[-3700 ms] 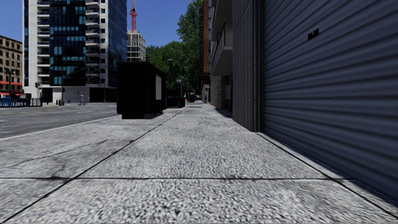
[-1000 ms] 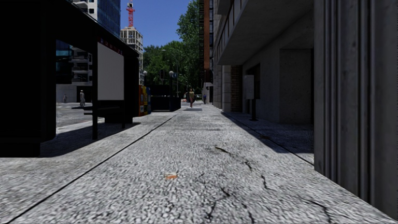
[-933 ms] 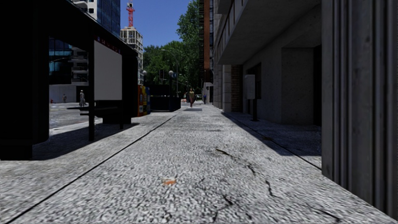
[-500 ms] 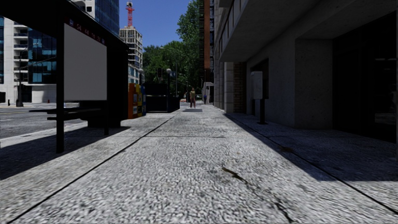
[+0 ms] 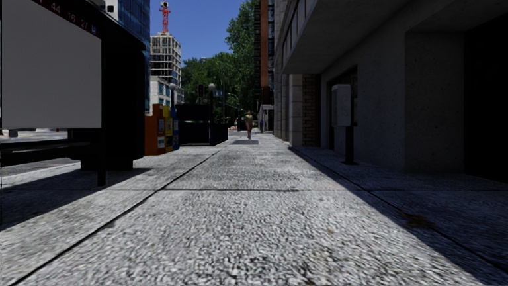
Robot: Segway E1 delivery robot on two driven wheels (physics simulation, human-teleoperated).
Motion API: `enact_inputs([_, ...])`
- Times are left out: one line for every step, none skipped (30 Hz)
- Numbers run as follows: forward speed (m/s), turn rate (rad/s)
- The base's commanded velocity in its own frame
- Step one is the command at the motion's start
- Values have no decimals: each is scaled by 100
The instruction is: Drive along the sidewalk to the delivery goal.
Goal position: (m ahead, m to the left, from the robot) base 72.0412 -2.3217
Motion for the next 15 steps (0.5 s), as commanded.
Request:
enact_inputs([200, 0])
enact_inputs([200, 0])
enact_inputs([200, 0])
enact_inputs([200, 0])
enact_inputs([200, 0])
enact_inputs([200, 15])
enact_inputs([200, 19])
enact_inputs([200, 20])
enact_inputs([200, 20])
enact_inputs([200, 20])
enact_inputs([200, 24])
enact_inputs([200, 27])
enact_inputs([200, 29])
enact_inputs([200, 29])
enact_inputs([200, 29])
